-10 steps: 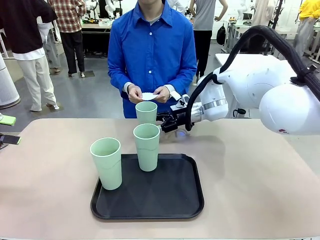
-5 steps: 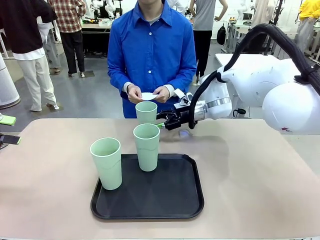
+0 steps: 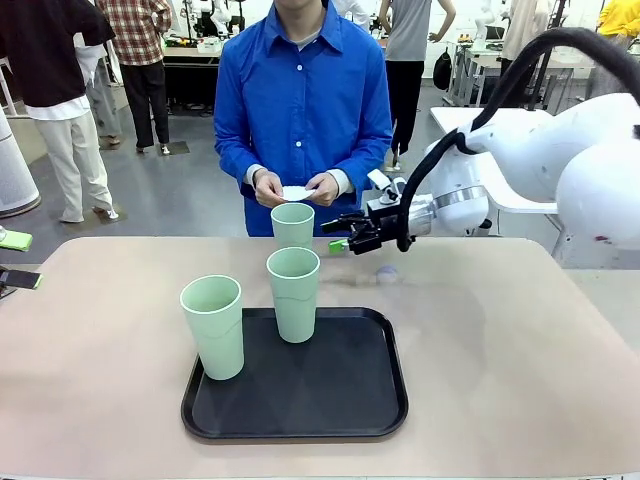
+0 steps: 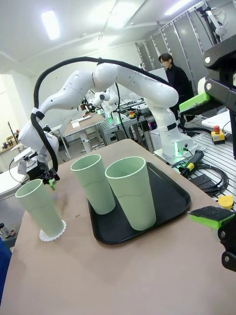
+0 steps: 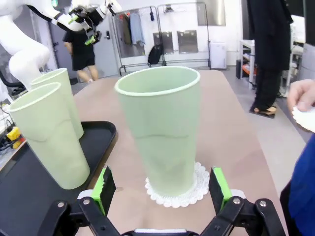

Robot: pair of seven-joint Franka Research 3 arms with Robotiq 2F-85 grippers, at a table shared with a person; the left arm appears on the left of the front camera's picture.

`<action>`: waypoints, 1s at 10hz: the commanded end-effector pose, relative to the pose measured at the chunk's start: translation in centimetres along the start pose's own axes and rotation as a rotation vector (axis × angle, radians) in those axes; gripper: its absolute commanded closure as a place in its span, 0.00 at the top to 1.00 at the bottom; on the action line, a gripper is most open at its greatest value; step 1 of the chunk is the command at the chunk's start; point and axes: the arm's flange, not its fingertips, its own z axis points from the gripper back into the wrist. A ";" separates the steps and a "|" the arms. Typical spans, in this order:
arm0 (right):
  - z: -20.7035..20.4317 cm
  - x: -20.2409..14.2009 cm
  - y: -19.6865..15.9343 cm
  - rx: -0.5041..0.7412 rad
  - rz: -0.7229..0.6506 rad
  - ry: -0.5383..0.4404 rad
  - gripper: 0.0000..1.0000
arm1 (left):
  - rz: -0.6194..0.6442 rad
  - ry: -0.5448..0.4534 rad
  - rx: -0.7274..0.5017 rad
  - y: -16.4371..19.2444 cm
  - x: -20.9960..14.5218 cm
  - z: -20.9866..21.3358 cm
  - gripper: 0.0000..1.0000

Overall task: Place coasters on the table and set cups on them.
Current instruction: Pick up one Reusable plastic cup and place it on a coaster set by the human.

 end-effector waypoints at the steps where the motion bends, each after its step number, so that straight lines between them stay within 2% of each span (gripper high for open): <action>1: 1.8 2.1 5.4 -0.128 -0.054 0.058 1.00 | -0.007 -0.009 -0.011 0.0 0.0 0.1 1.00; 3: 2.4 5.3 9.2 -0.255 -0.194 0.110 1.00 | -0.007 -0.009 -0.011 0.0 0.0 0.1 1.00; 4: 2.2 6.6 10.8 -0.282 -0.210 0.162 1.00 | -0.007 -0.009 -0.011 0.0 0.0 0.1 1.00; 5: 1.5 8.4 12.8 -0.299 -0.306 0.225 1.00 | -0.007 -0.009 -0.011 0.0 0.0 0.1 1.00; 6: 0.7 10.2 14.1 -0.374 -0.383 0.276 1.00 | -0.007 -0.009 -0.011 0.0 0.0 0.1 1.00; 10: -2.3 17.4 19.3 -0.524 -0.627 0.594 1.00 | -0.007 -0.009 -0.011 0.0 0.0 0.1 1.00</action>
